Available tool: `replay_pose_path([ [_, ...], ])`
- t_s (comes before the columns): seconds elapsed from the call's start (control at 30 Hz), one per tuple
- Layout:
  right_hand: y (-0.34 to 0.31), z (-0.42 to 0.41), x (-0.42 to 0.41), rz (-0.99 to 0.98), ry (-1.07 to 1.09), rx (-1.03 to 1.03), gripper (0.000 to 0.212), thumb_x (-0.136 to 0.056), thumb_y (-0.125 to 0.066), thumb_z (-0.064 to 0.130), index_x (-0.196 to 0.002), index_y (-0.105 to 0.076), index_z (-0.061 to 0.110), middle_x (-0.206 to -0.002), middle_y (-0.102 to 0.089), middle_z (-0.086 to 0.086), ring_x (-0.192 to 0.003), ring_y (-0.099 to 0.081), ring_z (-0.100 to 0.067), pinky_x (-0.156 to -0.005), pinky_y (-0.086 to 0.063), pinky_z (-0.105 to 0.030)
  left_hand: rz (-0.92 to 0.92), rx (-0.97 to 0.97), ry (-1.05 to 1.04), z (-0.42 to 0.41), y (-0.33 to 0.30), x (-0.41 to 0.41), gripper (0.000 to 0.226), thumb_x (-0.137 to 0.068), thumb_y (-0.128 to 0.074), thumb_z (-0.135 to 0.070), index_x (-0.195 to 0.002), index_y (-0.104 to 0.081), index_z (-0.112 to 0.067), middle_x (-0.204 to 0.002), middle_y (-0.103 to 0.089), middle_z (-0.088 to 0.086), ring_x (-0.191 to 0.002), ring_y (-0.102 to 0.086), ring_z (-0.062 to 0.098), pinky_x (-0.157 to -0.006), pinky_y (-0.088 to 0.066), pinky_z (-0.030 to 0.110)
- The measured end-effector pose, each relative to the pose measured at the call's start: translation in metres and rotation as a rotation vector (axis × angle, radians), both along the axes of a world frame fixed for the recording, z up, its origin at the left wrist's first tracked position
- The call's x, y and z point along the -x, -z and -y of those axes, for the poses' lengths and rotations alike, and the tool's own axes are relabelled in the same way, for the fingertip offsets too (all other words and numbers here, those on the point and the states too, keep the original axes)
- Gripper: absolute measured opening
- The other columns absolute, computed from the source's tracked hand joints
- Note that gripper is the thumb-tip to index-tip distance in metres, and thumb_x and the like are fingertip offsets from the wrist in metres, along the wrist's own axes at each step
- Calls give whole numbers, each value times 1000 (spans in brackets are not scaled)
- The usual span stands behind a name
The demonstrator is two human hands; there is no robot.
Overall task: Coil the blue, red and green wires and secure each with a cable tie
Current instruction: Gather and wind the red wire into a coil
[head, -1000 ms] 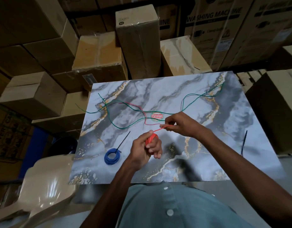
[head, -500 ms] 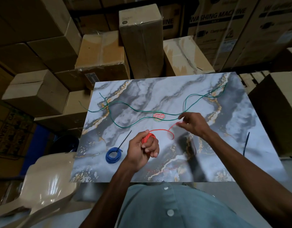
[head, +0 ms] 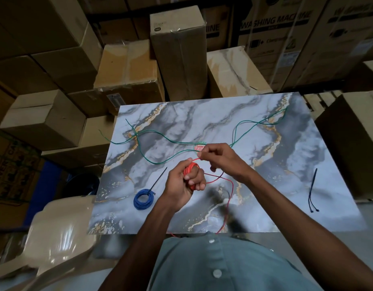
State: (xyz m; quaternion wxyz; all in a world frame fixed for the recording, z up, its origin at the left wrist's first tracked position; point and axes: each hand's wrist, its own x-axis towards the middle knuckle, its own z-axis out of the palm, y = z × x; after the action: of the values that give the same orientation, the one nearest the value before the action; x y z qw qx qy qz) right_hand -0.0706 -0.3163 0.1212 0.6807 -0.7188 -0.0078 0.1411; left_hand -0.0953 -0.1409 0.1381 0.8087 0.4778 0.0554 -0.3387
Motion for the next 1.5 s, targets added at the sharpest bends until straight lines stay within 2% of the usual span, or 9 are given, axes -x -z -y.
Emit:
replay_pose_path([
  [0.27,6,-5,-7,-192,86,-217,22,-91,-77,30,-91,-70,9,-66,-32,0,-59,-27,-12,-51,-18,-25,-78,295,-47,8,-25,-1,61,-103,-27,-42,-50,-42,-16,-51,-37,1,-51,-49,18,-49,-41,22],
  [0.4,16,-12,8,-253,27,-231,27,-93,-73,35,-69,-67,24,-65,-24,3,-55,-18,-10,-49,-16,-21,-2,425,-200,3,-25,-14,66,-104,-25,-47,-67,-64,-10,-69,-57,5,-72,-63,20,-66,-53,24],
  [0.47,17,-12,17,-259,7,-204,26,-101,-63,31,-83,-77,20,-66,-20,5,-57,-15,-11,-50,-15,-22,18,444,-287,-2,-21,-20,76,-101,-25,-58,-84,-74,-2,-87,-69,13,-87,-69,26,-77,-59,30],
  [0.57,15,-8,28,-263,-13,-162,28,-103,-60,29,-110,-79,8,-65,-21,5,-57,-16,-13,-51,-16,-23,31,485,-354,-10,-17,-30,88,-94,-32,-69,-113,-67,9,-117,-66,25,-113,-65,36,-96,-55,35],
  [0.8,-19,-7,42,-156,-142,52,23,-103,-62,27,-106,-81,14,-59,-37,9,-54,-27,-11,-51,-26,-20,115,289,-415,-16,1,-36,100,-93,-20,-74,-136,-47,11,-136,-57,26,-130,-54,35,-115,-38,39],
  [1.1,-58,-9,38,10,-186,220,19,-97,-69,17,-83,-81,15,-57,-37,-4,-53,-32,-13,-53,-32,-25,364,-156,-280,-15,19,-26,94,-92,-24,-73,-114,-64,9,-112,-71,24,-107,-67,35,-96,-49,36],
  [1.23,-75,-5,30,142,-220,325,18,-93,-74,13,-80,-78,1,-53,-39,-2,-47,-36,-3,-53,-30,-22,502,-330,-180,-9,24,-16,79,-85,-35,-84,-96,-76,-17,-95,-74,14,-89,-65,30,-83,-46,46],
  [1.37,-87,7,20,169,-231,358,16,-92,-70,7,-80,-80,5,-49,-56,11,-48,-41,-4,-50,-32,-18,518,-392,-164,-3,20,-6,58,-93,-26,-66,-78,-75,-39,-76,-72,-9,-73,-59,8,-75,-39,35],
  [1.5,-93,10,15,205,-284,335,16,-94,-70,9,-82,-81,6,-62,-69,3,-58,-53,-6,-56,-40,-25,561,-409,-106,0,18,-1,62,-90,-25,-73,-76,-72,-35,-80,-74,0,-79,-63,22,-75,-42,34],
])
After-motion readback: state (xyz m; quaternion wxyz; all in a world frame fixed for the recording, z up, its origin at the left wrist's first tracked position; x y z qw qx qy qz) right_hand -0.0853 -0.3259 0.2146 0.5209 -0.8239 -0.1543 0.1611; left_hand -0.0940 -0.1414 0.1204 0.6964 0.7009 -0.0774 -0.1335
